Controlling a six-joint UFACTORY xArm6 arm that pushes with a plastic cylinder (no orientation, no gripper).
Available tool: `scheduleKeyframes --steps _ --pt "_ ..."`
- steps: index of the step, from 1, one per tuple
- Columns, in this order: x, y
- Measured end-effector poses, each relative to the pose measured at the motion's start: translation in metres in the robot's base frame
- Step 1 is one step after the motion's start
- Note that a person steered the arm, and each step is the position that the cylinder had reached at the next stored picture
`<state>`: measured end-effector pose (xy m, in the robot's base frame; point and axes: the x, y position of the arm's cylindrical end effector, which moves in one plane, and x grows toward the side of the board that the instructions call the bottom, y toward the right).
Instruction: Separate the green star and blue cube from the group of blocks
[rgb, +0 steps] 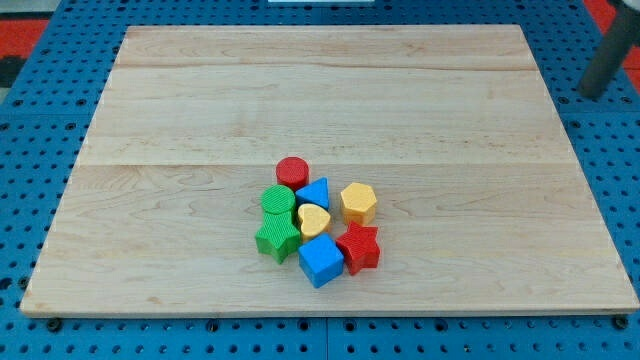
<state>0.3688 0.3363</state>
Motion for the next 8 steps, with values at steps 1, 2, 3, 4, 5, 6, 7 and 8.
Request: scheduleKeyframes --steps 1,2,3,4,5,6,7,8 --pt "0.023 -0.001" --pt "0.055 -0.009" --pt "0.113 -0.019" --pt "0.159 -0.056" --pt "0.151 -0.071" --pt "0.197 -0.115" --pt "0.221 -0.196" --pt "0.218 -0.291"
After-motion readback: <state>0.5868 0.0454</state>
